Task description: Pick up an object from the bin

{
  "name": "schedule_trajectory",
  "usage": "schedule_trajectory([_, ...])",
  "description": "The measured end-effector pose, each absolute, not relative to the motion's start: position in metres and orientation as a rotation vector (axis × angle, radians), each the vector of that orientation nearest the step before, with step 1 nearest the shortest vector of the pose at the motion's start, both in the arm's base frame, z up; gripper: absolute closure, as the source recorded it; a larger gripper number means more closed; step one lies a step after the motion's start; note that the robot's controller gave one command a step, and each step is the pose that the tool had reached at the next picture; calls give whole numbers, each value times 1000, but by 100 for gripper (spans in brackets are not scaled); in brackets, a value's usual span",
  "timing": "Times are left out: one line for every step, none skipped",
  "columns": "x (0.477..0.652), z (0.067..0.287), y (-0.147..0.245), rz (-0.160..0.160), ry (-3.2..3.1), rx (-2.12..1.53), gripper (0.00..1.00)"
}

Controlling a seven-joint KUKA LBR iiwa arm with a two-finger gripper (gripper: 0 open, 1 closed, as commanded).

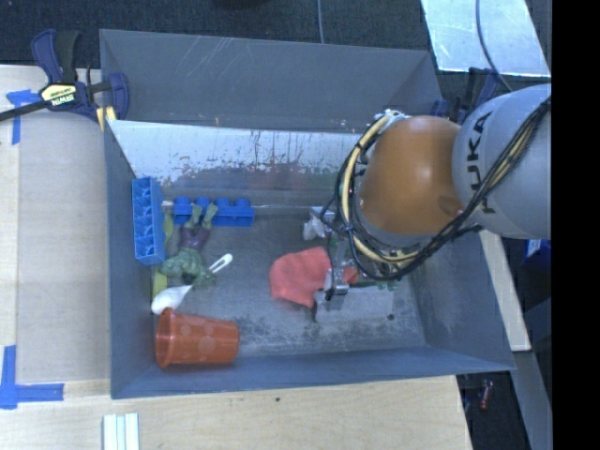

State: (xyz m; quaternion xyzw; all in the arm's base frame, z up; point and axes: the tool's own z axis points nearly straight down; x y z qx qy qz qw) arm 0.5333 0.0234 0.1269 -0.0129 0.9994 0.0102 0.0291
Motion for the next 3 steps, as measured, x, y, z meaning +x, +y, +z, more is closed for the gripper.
schedule_trajectory([556,115,32,27,3073,-222,0])
schedule_trajectory([545,86,40,22,3063,-313,100])
schedule_trajectory([545,86,40,23,3063,-312,100])
